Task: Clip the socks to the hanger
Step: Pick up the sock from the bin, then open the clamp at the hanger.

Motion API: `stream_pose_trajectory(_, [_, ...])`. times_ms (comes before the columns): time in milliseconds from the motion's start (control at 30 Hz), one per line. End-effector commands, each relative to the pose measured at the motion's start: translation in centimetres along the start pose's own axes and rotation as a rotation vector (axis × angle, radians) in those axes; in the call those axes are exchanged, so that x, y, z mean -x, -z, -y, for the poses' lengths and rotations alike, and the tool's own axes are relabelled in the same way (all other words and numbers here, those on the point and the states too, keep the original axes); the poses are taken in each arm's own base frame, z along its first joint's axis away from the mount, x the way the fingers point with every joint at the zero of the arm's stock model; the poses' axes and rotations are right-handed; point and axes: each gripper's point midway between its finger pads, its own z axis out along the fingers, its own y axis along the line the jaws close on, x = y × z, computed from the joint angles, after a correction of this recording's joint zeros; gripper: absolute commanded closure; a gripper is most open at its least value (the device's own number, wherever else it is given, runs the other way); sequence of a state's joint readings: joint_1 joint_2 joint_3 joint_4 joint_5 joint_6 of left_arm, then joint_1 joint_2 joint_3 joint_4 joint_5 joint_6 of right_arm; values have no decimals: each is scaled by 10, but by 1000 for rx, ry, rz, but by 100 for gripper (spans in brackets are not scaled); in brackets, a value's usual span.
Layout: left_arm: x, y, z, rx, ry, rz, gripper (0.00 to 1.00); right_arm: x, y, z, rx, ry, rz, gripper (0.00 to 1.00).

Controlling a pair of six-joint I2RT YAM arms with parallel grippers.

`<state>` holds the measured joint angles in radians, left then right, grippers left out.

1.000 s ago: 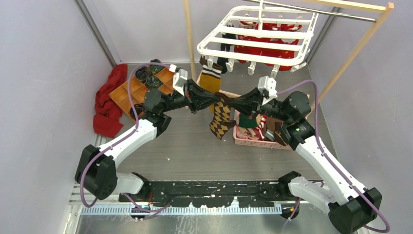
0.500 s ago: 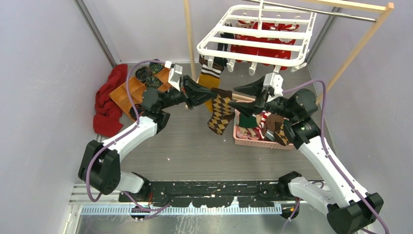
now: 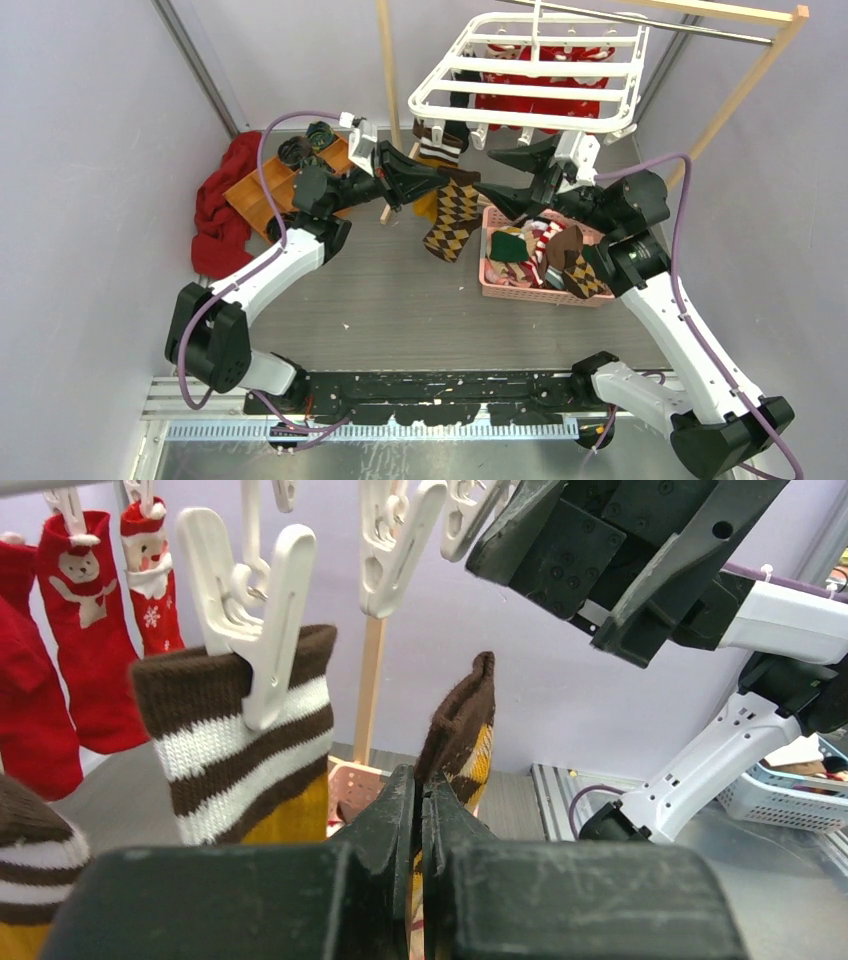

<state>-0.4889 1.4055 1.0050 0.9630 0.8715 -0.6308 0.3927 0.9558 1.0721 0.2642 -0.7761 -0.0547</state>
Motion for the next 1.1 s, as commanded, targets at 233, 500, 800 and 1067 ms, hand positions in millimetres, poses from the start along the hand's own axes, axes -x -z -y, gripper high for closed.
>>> stream_pose_trajectory(233, [16, -30, -7, -1, -78, 34, 100, 18, -9, 41, -194, 42, 22, 39])
stream_pose_trajectory(500, [14, -44, -25, 61, -100, 43, 100, 19, -12, 52, -240, 53, 28, 36])
stream_pose_trajectory(800, [18, -51, -46, 130, -107, 78, 100, 14, -10, 57, -269, 62, 9, 28])
stream_pose_trajectory(1067, [19, -54, -54, 143, -99, 93, 100, 19, 0, 59, -286, 45, 10, 11])
